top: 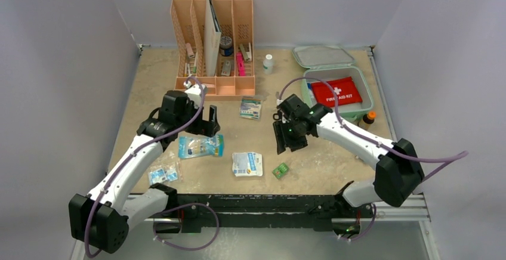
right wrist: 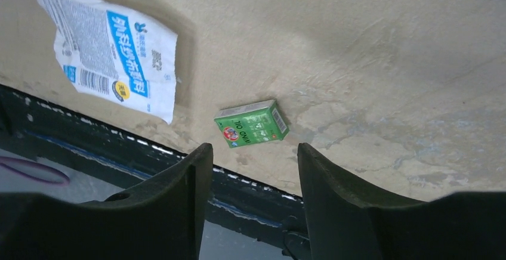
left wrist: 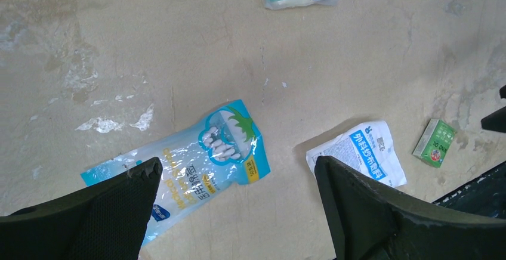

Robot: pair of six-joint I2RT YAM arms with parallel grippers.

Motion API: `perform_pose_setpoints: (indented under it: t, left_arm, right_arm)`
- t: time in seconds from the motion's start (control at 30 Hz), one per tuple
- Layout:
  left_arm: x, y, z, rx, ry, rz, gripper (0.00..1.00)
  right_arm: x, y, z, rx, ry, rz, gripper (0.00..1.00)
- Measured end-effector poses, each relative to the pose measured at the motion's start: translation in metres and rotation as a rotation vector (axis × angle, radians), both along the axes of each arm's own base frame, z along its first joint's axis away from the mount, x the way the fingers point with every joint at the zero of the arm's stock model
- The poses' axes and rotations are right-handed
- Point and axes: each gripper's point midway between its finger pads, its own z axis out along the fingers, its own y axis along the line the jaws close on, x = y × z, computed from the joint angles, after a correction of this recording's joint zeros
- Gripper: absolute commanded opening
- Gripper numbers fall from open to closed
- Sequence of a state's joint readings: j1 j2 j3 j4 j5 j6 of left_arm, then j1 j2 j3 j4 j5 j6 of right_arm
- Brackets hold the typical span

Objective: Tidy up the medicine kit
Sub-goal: Pick up the medical item at the center of the board.

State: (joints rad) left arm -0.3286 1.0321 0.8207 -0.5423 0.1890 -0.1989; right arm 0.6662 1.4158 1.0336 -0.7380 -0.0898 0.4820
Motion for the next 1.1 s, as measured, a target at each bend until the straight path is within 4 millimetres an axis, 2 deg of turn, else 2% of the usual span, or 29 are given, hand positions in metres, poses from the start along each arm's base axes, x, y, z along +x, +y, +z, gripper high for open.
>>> perform_pose_setpoints:
  t: [0.2,0.33,0.47,0.7,0.8,0.97,1.1]
  left_arm:
    - [0.000,0.001,0.007,-0.008,-0.028,0.001,0.99]
    - [-0.001,0.001,0.009,-0.010,-0.036,0.001,0.99]
    - [0.000,0.002,0.011,-0.006,-0.043,0.009,0.99]
    - [0.007,0.033,0.007,0.116,-0.064,0.141,1.00]
    - [0.008,0.042,0.012,0.143,-0.090,0.181,1.00]
    - [0.007,0.052,0.029,0.146,-0.162,0.225,1.00]
    - [0.007,0.055,0.032,0.151,-0.172,0.237,1.00]
  right_arm:
    - [-0.023,0.019,-0.010,-0.050,-0.018,0.213,0.67]
    - [-0.030,0.021,-0.020,-0.111,-0.028,0.313,0.74]
    - [-0.029,0.019,-0.027,-0.158,-0.045,0.358,0.80]
    - [-0.030,0.017,-0.037,-0.208,-0.044,0.392,0.81]
    - [-0.029,0.018,-0.039,-0.212,-0.042,0.394,0.81]
    - [-0.029,0.019,-0.041,-0.211,-0.042,0.395,0.80]
    - [-0.030,0.018,-0.045,-0.220,-0.030,0.400,0.79]
